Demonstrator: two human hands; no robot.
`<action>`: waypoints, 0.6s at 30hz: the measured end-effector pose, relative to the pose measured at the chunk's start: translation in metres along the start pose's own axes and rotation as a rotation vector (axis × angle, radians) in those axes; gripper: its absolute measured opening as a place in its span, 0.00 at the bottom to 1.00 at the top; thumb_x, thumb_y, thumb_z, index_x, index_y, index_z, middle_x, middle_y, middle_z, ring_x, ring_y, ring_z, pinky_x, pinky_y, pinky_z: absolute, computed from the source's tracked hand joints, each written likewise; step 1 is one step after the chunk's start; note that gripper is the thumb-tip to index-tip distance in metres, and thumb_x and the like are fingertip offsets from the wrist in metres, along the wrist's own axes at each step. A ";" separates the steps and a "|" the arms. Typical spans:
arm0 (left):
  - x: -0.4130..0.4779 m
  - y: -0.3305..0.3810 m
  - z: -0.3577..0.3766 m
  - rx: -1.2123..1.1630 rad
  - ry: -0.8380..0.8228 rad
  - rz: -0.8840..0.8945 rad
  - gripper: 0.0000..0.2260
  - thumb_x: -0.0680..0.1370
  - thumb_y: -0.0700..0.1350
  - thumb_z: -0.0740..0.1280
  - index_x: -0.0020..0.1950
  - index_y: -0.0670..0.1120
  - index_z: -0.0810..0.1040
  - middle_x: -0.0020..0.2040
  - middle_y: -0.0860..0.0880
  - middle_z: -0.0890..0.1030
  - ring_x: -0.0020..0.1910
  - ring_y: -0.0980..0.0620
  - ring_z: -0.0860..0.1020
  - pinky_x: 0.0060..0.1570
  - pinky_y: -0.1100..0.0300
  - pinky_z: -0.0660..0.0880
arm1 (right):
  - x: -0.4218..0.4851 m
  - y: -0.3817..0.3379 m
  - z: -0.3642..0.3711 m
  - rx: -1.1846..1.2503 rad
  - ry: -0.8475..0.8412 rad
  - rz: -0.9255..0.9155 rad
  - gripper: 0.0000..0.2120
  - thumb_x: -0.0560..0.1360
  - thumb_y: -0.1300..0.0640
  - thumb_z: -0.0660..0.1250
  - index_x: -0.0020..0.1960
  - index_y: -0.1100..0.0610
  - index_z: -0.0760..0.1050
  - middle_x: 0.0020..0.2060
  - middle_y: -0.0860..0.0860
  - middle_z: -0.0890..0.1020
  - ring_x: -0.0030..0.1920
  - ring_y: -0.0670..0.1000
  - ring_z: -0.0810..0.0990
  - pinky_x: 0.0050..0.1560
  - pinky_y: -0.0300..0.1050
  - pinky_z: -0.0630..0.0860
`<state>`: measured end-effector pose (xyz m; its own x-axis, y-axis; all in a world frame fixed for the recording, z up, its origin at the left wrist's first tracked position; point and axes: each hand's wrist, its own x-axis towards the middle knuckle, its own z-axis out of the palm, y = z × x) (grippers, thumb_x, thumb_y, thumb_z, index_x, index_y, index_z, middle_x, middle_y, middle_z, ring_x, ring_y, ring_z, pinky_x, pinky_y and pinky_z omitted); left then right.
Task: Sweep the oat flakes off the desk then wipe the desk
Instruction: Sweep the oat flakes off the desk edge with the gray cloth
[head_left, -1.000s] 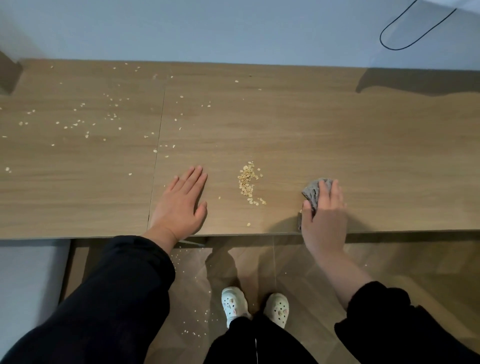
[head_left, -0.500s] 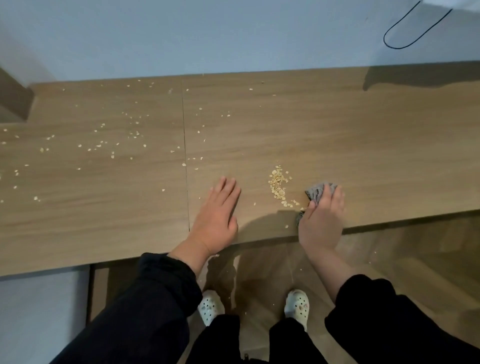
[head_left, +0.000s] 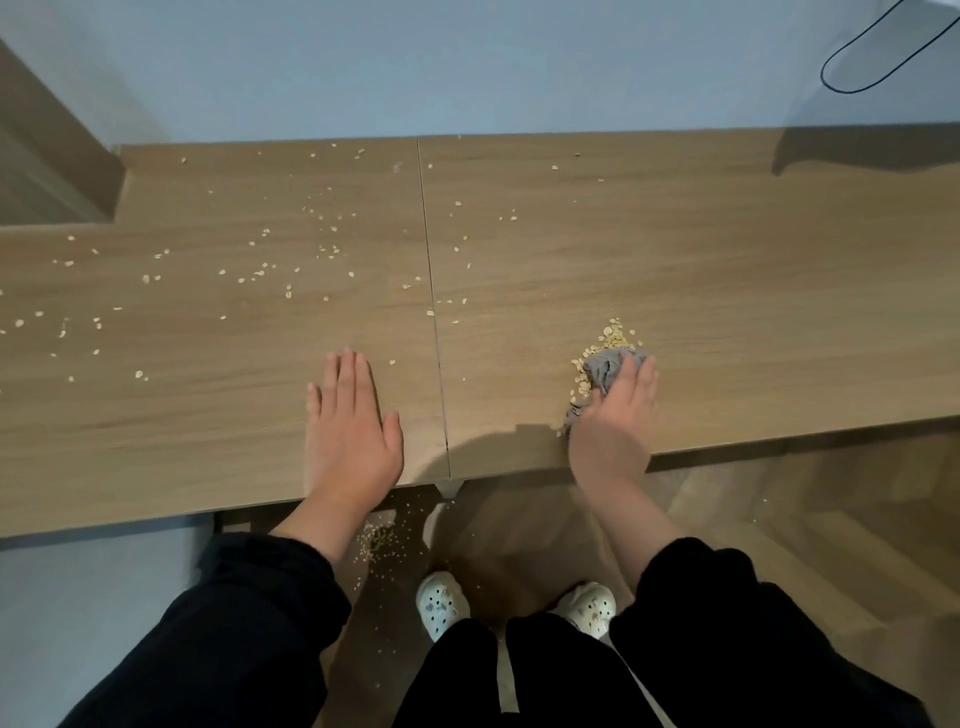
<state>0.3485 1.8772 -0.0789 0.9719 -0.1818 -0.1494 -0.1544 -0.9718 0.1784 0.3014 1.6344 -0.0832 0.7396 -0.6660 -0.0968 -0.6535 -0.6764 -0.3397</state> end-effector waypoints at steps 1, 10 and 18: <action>0.000 0.000 0.000 0.002 -0.011 -0.006 0.30 0.81 0.52 0.47 0.78 0.39 0.43 0.79 0.43 0.43 0.77 0.47 0.39 0.76 0.49 0.42 | 0.004 0.009 -0.004 -0.005 -0.010 0.000 0.28 0.83 0.57 0.52 0.79 0.59 0.45 0.79 0.54 0.46 0.79 0.53 0.44 0.76 0.45 0.41; 0.001 0.001 -0.001 0.042 -0.036 -0.012 0.30 0.81 0.52 0.47 0.78 0.39 0.44 0.79 0.42 0.43 0.78 0.47 0.40 0.76 0.50 0.42 | 0.081 0.031 -0.032 -0.010 0.083 0.065 0.26 0.80 0.62 0.56 0.77 0.61 0.56 0.78 0.58 0.55 0.78 0.58 0.52 0.77 0.55 0.51; 0.003 0.001 0.000 0.060 -0.034 -0.016 0.30 0.80 0.52 0.46 0.78 0.39 0.45 0.79 0.42 0.43 0.78 0.47 0.41 0.76 0.51 0.42 | 0.062 -0.015 -0.019 0.011 -0.217 -0.552 0.27 0.81 0.62 0.57 0.78 0.54 0.55 0.79 0.51 0.53 0.78 0.50 0.50 0.77 0.47 0.46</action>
<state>0.3508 1.8758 -0.0794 0.9680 -0.1699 -0.1846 -0.1500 -0.9817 0.1169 0.3536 1.5972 -0.0666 0.9865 -0.1361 -0.0914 -0.1616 -0.9007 -0.4033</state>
